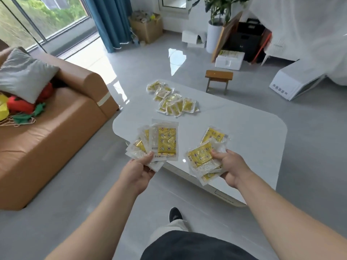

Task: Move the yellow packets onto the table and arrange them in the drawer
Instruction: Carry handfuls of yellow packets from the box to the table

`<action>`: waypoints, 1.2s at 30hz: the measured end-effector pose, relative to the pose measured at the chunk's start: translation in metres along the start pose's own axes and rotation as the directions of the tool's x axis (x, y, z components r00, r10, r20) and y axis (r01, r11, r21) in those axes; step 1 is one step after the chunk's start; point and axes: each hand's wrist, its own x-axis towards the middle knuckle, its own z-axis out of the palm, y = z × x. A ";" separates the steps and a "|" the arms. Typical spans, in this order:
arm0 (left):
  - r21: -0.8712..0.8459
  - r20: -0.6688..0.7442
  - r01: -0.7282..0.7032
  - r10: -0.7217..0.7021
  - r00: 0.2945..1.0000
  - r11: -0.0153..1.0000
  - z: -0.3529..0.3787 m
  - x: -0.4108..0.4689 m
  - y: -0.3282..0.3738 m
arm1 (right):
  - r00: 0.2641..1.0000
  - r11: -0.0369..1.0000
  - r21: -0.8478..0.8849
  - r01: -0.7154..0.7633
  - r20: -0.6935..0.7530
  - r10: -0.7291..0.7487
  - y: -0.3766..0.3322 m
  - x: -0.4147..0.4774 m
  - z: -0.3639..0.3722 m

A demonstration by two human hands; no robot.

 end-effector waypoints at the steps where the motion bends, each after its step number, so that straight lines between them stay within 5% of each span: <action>1: 0.016 0.013 0.016 -0.016 1.000 1.000 0.008 0.016 0.009 | 1.000 1.000 0.016 0.000 -0.021 0.000 -0.007 0.009 0.003; 6: 0.109 0.033 0.102 -0.106 0.994 0.989 0.052 0.093 0.038 | 0.989 0.997 0.083 -0.012 -0.148 0.024 -0.039 0.051 0.012; 18: 0.254 -0.055 0.193 -0.185 0.981 0.948 0.164 0.230 0.051 | 0.969 0.987 0.089 -0.133 -0.198 0.148 -0.104 0.199 -0.002; 36: 0.468 -0.279 0.384 -0.280 0.919 0.796 0.280 0.499 -0.018 | 0.934 0.946 -0.175 -0.274 -0.283 0.219 -0.111 0.415 -0.032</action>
